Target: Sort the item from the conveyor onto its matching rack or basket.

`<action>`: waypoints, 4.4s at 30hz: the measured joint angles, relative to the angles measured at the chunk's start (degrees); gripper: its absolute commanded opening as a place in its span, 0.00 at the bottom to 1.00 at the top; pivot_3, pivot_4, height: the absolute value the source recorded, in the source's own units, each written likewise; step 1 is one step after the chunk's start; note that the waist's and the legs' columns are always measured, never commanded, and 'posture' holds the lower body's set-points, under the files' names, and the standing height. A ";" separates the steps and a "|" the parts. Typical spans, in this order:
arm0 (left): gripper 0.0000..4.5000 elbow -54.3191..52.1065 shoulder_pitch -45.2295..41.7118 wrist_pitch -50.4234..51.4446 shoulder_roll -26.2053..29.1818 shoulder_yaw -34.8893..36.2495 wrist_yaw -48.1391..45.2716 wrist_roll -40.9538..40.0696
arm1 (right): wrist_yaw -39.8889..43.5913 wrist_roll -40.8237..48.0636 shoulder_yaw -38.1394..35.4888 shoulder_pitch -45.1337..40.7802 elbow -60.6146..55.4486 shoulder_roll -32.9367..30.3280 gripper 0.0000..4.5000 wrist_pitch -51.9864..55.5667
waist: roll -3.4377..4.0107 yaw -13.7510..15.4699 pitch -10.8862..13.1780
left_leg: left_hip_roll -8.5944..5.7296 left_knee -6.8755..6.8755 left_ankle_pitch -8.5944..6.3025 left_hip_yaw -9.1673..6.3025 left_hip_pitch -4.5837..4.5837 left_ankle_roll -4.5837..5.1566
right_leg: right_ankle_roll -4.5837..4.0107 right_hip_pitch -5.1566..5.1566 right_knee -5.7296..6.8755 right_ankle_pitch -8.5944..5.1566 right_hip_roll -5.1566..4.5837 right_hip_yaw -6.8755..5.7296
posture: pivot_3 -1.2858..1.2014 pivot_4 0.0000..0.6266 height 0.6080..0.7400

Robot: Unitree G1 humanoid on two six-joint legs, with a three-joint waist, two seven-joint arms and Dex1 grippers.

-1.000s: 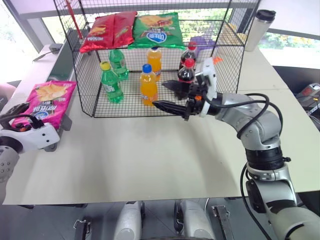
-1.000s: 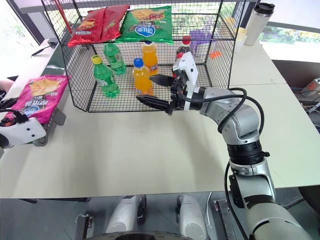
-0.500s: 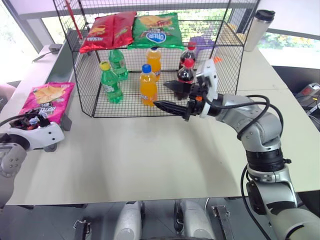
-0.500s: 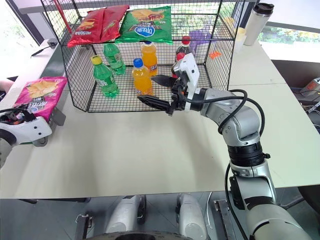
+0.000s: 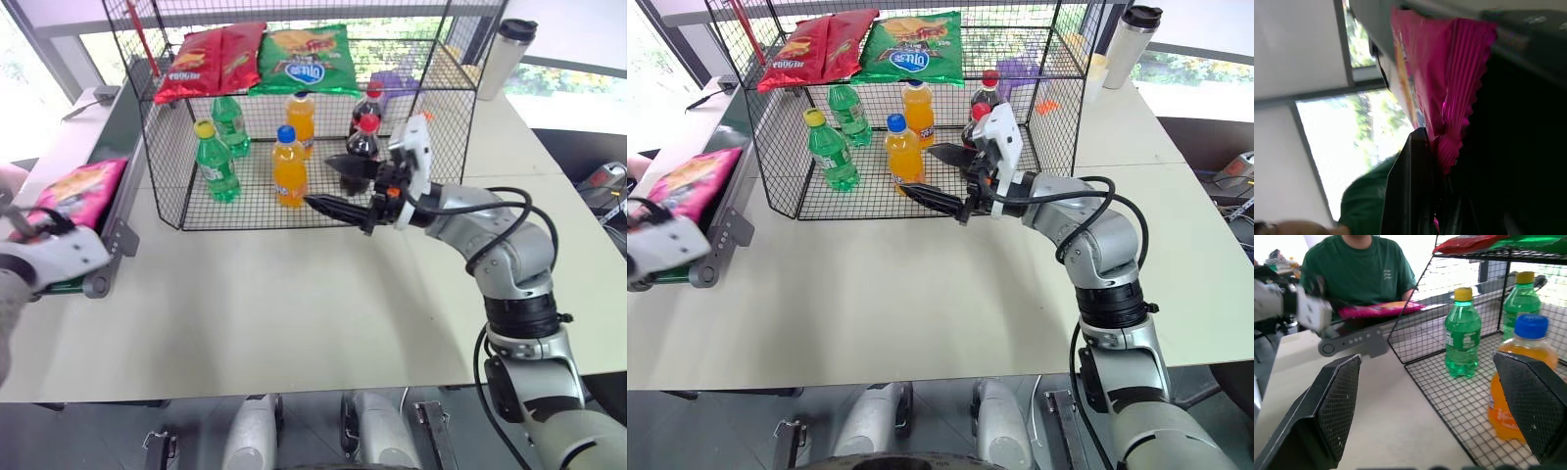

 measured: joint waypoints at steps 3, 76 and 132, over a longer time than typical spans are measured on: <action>0.02 -6.35 -1.77 9.10 2.86 11.89 -12.63 -9.86 | 1.33 0.13 -1.89 -1.35 2.97 -0.45 0.99 -0.64 | 0.06 -0.19 0.01 | -0.01 0.00 0.00 0.03 0.05 0.00 | 0.00 0.05 -0.03 0.00 -0.01 0.03 | 0.52 0.24 1.00; 1.00 11.38 -42.49 26.14 -2.41 -14.16 -28.34 -67.60 | 14.95 11.25 -11.42 -5.54 2.33 -9.53 0.00 6.49 | 0.06 -0.73 0.04 | 0.08 0.52 0.00 -0.18 0.19 0.02 | 0.05 0.44 0.18 0.00 0.26 0.17 | 0.52 0.24 1.00; 1.00 -4.01 -32.24 26.20 -19.73 -11.03 -2.49 -73.92 | -40.72 -79.50 18.75 -24.59 43.36 -14.31 0.00 -53.49 | 0.05 -1.60 0.03 | 0.09 0.69 0.00 0.26 0.19 0.04 | 0.25 0.28 0.06 0.27 0.35 0.86 | 0.52 0.24 1.00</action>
